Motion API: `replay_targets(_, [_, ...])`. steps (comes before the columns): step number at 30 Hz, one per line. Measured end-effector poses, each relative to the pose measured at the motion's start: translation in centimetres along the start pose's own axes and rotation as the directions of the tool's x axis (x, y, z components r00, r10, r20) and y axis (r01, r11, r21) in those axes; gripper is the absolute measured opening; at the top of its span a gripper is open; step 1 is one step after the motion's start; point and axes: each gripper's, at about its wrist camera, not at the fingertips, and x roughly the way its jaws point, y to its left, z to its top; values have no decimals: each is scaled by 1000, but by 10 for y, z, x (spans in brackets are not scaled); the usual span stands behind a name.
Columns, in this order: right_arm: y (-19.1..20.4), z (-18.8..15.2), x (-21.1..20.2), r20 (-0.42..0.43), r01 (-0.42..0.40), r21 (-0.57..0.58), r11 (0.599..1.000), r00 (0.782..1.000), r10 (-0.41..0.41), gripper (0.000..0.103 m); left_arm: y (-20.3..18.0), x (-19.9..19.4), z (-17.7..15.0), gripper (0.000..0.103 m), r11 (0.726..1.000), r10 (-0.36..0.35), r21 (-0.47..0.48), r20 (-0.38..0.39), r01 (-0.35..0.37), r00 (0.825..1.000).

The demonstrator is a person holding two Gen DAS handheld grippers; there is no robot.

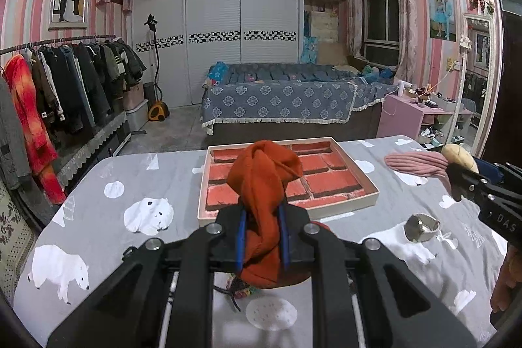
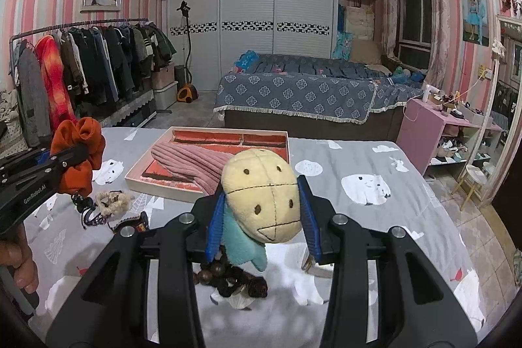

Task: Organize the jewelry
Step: 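Carry the scrunchie and plush keychain with both tools over the brick-pattern tray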

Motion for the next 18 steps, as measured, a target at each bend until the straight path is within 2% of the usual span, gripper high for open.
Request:
replay_targets(11, [-1,41,35,8,-1,-20,1000,1000,1,42,9,31,28,16,999,41,-10,12,-41,999])
replay_targets(18, [-9,64,63,12,4,-10,1000,1000,-4,42,8,58,41,16,1000,27,-16,-6,-27,1000])
